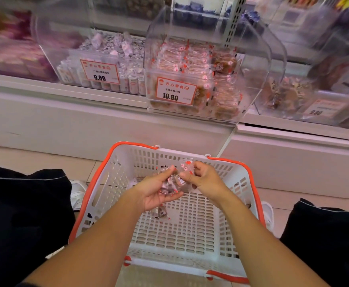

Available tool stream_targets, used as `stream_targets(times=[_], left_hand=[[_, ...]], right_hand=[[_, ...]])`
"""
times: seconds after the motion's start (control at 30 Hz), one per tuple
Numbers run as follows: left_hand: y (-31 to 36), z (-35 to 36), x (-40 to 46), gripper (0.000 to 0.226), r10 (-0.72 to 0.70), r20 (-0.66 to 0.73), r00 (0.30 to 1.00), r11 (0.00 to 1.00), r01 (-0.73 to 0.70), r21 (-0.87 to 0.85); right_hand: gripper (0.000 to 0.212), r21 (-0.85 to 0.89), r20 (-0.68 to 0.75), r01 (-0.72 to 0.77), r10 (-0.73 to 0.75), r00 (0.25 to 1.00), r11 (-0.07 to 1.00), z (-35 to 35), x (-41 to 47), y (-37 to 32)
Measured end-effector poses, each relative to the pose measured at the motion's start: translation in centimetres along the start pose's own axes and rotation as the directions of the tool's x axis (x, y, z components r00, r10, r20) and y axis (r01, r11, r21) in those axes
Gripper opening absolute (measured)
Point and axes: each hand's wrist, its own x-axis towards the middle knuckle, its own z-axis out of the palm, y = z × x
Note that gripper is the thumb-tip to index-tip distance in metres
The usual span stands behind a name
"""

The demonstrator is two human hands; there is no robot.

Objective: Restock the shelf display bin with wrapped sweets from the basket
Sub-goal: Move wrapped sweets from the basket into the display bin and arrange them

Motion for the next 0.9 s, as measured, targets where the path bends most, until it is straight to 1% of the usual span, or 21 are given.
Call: stream_targets(times=[0.13, 0.2, 0.23, 0.3, 0.37, 0.43, 0.5, 0.57, 0.63, 0.7, 0.73, 0.77, 0.8, 0.83, 0.9], left_hand=[[0.3, 0.8, 0.6, 0.06, 0.025, -0.008, 1.0, 1.0, -0.025, 0.006], [0.6, 0.9, 0.5, 0.057, 0.037, 0.022, 0.999, 0.999, -0.037, 0.022], [0.8, 0.9, 0.3, 0.058, 0.034, 0.041, 0.999, 0.999, -0.036, 0.029], [1.0, 0.8, 0.1, 0.067, 0.026, 0.07, 0.997, 0.999, -0.028, 0.03], [1.0, 0.7, 0.0, 0.067, 0.017, 0.09, 0.996, 0.999, -0.021, 0.044], [0.8, 0.6, -0.1, 0.062, 0.002, 0.1, 0.995, 0.996, -0.01, 0.086], [0.7, 0.8, -0.3, 0.057, -0.019, 0.112, 0.994, 0.993, 0.006, 0.119], [0.7, 1.2, -0.5, 0.056, -0.011, 0.129, 0.992, 0.992, -0.006, 0.128], [1.2, 1.8, -0.7, 0.055, 0.043, 0.15, 0.988, 0.994, -0.057, 0.095], [1.9, 2.9, -0.9, 0.049, 0.109, 0.162, 0.981, 0.988, -0.125, 0.089], [2.3, 3.5, -1.2, 0.047, 0.143, 0.167, 0.976, 0.98, -0.163, 0.117], [2.6, 4.2, -1.4, 0.049, 0.171, 0.176, 0.969, 0.966, -0.2, 0.163], [2.8, 5.0, -1.7, 0.053, 0.19, 0.187, 0.964, 0.949, -0.229, 0.218], [3.1, 5.8, -2.0, 0.062, 0.196, 0.197, 0.961, 0.931, -0.245, 0.27], [3.5, 7.2, -2.7, 0.092, 0.213, 0.182, 0.96, 0.913, -0.262, 0.313]], right_hand=[[0.021, 0.125, 0.048, -0.047, 0.041, 0.998, 0.991, 0.1, 0.1, -0.1], [0.018, 0.132, 0.024, -0.038, 0.035, 0.999, 0.991, 0.6, 0.2, -0.1], [0.02, 0.105, -0.014, -0.012, 0.013, 1.0, 0.994, 0.8, 0.3, -0.2], [0.032, 0.04, -0.095, 0.021, -0.017, 0.995, 0.999, 0.8, 0.3, -0.5], [0.041, -0.011, -0.126, 0.039, -0.04, 0.991, 0.999, 0.4, 0.3, -0.9], [0.046, -0.136, -0.092, 0.076, -0.089, 0.992, 0.988, -0.3, 0.2, -1.8], [0.058, -0.241, -0.033, 0.097, -0.108, 0.994, 0.966, -0.7, 0.1, -2.9], [0.069, -0.239, -0.016, 0.124, -0.132, 0.991, 0.963, -0.8, 0.2, -3.9], [0.072, -0.197, -0.039, 0.14, -0.151, 0.988, 0.97, -0.8, 0.3, -4.3], [0.071, -0.102, -0.05, 0.095, -0.1, 0.994, 0.99, -0.9, 0.0, -4.4], [0.064, 0.0, -0.007, 0.04, -0.04, 0.999, 0.999, -0.9, -0.3, -4.4], [0.055, 0.122, 0.086, -0.026, 0.015, 0.996, 0.992, -1.0, -0.7, -4.4], [0.048, 0.219, 0.192, -0.082, 0.04, 0.981, 0.972, -1.2, -1.0, -4.4], [0.045, 0.282, 0.275, -0.119, 0.038, 0.961, 0.952, -1.4, -1.4, -4.5], [0.05, 0.318, 0.367, -0.144, 0.018, 0.93, 0.937, -1.8, -1.9, -4.9]])
